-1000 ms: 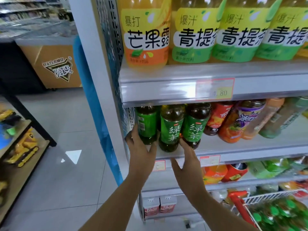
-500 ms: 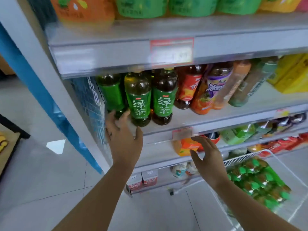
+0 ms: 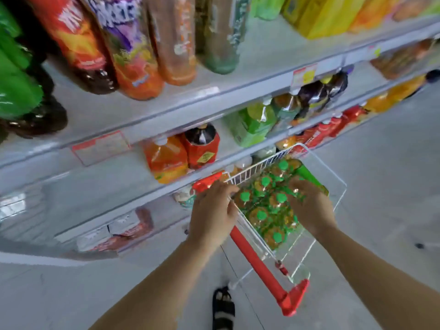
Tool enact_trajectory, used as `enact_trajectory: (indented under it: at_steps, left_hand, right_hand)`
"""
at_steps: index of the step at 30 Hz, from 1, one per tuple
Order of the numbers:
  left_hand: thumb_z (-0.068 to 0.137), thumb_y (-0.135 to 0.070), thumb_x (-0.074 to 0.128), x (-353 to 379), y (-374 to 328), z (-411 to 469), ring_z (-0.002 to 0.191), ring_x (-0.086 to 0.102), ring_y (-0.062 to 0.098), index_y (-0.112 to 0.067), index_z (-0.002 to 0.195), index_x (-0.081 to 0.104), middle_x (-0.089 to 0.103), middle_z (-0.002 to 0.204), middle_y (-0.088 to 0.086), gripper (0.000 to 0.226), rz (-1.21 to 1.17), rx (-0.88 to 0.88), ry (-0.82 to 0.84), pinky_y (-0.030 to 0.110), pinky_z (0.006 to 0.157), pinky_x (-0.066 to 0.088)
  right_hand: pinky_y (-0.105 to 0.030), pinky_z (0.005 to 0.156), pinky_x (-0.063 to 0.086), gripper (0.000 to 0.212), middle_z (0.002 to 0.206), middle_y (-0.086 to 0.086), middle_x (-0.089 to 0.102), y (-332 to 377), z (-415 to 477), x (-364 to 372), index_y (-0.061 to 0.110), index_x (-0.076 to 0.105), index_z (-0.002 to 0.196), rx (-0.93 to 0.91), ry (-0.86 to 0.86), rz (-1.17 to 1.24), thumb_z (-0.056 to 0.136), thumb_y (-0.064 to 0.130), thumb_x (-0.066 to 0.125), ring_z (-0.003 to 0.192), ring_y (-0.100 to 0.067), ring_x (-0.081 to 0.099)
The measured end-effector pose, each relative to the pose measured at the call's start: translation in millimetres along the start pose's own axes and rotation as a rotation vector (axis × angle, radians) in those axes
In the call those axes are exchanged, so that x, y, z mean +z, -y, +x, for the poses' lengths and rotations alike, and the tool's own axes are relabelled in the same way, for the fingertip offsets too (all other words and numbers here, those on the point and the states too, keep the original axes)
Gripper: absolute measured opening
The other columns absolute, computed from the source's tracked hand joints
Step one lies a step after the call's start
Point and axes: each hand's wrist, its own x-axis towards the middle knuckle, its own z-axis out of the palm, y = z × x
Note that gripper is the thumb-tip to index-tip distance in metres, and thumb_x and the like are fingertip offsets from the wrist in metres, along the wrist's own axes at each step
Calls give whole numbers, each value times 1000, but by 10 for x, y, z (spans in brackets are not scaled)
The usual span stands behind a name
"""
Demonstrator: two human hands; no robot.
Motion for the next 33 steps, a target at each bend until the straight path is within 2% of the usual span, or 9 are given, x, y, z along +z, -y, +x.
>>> enact_trajectory:
  at_steps: [2, 6, 12, 15, 19, 22, 26, 30, 33]
  left_hand:
    - [81, -8, 57, 358, -4, 155, 91, 64, 26, -19, 107, 64, 65, 101, 3, 29, 8, 1, 60, 41, 82, 50]
    - [84, -11, 57, 1008, -16, 505, 105, 60, 20, -20, 115, 62, 64, 112, 1, 33, 58, 44, 152, 37, 94, 46]
    - [88, -20, 58, 1858, 163, 1147, 115, 52, 23, -19, 129, 50, 54, 125, 5, 42, 150, 57, 242, 38, 96, 44]
    - [90, -30, 56, 2178, 318, 1410, 123, 45, 26, -20, 140, 36, 45, 135, 7, 55, 250, 1, 329, 43, 98, 43]
    - [94, -32, 52, 2410, 474, 1523, 130, 41, 24, -23, 148, 20, 28, 150, 6, 64, 189, -86, 491, 42, 102, 42]
    - [94, -29, 53, 2469, 573, 1523, 133, 34, 15, -28, 146, 24, 28, 151, -4, 59, 67, -98, 472, 33, 105, 34]
    - [94, -33, 52, 2509, 667, 1551, 126, 42, 11, -33, 139, 35, 33, 144, -8, 48, 22, -65, 444, 26, 92, 39]
    - [94, -35, 52, 2526, 710, 1545, 123, 45, 12, -33, 138, 36, 36, 140, -9, 47, 32, -44, 423, 29, 92, 44]
    - [93, -35, 52, 2539, 711, 1538, 123, 43, 13, -33, 137, 37, 37, 139, -9, 46, 49, -37, 405, 33, 90, 47]
  right_hand:
    - [-33, 86, 44, 38, 123, -9, 60, -393, 218, -14, 19, 62, 117, 67, 2, -26, 80, 9, 65, 106, -29, 58]
    - [-29, 79, 41, 42, 123, -11, 57, -1062, 682, 33, 18, 60, 121, 170, 30, -91, 80, 8, 65, 106, -31, 57]
    - [-32, 93, 39, 52, 136, -14, 46, -1727, 1526, 322, 15, 45, 135, 136, 155, -197, 86, 19, 61, 121, -31, 47]
    - [-38, 102, 35, 54, 141, -12, 43, -1802, 1902, 449, 18, 39, 139, 62, 208, -232, 90, 32, 57, 127, -30, 42]
    - [-38, 108, 28, 58, 146, -13, 38, -1766, 2309, 637, 16, 34, 142, -41, 269, -242, 91, 31, 57, 134, -28, 35]
    - [-41, 106, 32, 55, 144, -14, 40, -1734, 2585, 783, 14, 36, 141, -116, 292, -269, 91, 28, 56, 131, -29, 39]
    - [-43, 101, 42, 53, 140, -17, 45, -1686, 2890, 893, 13, 33, 142, -148, 299, -323, 93, 20, 52, 125, -32, 47]
    - [-34, 77, 48, 57, 124, -21, 56, -1653, 3043, 951, 7, 27, 141, -129, 341, -436, 93, 21, 54, 101, -30, 58]
    - [-41, 92, 47, 62, 131, -21, 51, -1647, 3084, 952, 6, 23, 143, -115, 375, -396, 91, 18, 56, 114, -33, 53]
